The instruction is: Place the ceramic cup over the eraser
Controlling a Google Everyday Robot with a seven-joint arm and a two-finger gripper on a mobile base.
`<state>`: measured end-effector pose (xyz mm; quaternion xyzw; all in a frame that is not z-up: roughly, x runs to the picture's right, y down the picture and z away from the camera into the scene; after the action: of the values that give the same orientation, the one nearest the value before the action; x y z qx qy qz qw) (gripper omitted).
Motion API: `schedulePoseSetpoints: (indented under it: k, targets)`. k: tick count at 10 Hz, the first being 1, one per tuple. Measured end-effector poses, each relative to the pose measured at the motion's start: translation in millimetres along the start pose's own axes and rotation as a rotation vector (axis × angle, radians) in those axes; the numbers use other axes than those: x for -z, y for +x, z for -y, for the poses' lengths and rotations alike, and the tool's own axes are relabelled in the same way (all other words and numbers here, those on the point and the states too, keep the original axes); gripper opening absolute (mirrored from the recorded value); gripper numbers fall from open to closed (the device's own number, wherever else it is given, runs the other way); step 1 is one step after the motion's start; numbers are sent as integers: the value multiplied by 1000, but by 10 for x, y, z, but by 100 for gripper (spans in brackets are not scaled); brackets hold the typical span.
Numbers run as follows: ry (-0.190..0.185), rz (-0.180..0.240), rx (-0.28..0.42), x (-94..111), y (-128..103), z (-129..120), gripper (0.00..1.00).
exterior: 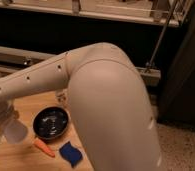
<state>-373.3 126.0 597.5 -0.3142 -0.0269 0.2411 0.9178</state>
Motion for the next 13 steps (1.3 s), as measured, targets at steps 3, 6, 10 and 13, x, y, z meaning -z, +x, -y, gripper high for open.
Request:
schedulePoseSetpoints:
  k: [3, 6, 10, 13]
  targets:
    - [67, 1, -65, 468, 118, 548, 0]
    - [100, 61, -145, 507, 364, 1132, 0]
    - [95, 74, -275, 147, 1024, 1651, 0]
    - [104, 88, -332, 243, 1263, 1967, 0]
